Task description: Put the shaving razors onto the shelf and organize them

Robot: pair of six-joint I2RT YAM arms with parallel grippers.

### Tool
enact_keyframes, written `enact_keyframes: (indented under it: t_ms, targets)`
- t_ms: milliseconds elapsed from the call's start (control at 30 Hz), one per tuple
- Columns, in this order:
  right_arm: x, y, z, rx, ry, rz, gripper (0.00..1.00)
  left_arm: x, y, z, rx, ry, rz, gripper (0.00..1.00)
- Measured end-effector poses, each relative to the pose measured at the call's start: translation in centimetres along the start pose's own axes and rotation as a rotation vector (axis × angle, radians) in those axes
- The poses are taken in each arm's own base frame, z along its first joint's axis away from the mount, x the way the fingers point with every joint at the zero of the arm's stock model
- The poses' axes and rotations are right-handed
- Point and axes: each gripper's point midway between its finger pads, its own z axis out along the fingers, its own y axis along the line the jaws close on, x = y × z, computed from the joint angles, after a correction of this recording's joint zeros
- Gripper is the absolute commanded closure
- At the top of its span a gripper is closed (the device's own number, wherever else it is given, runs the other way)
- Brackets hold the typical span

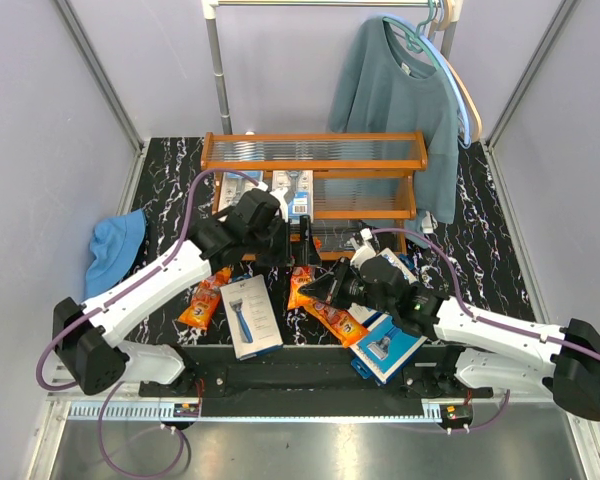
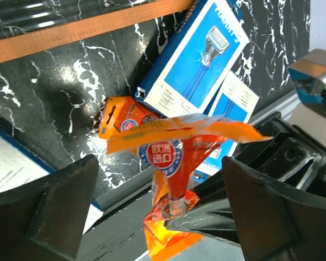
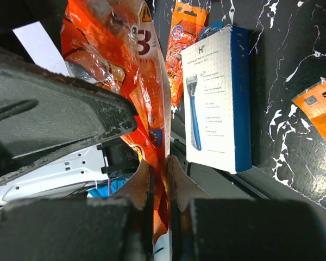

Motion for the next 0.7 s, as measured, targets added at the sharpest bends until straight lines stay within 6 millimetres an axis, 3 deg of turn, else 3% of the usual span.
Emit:
enact_keyframes:
  t_ms: [333, 567, 700]
  targets:
    - [0.0, 0.2, -0.2, -0.005, -0.001, -0.002, 1.00, -0.5, 1.3, -3.4, -0.095, -0.040, 0.058, 0.01]
    - [0.0, 0.1, -0.2, -0.004, -0.001, -0.005, 1.00, -3.4, 1.5, -9.5, -0.176, -0.209, 0.107, 0.01]
    - [-0.1, 0.2, -0.2, 0.005, 0.002, -0.013, 1.00, -4.4, 3.0, -13.1, -0.278, -0.298, 0.132, 0.01]
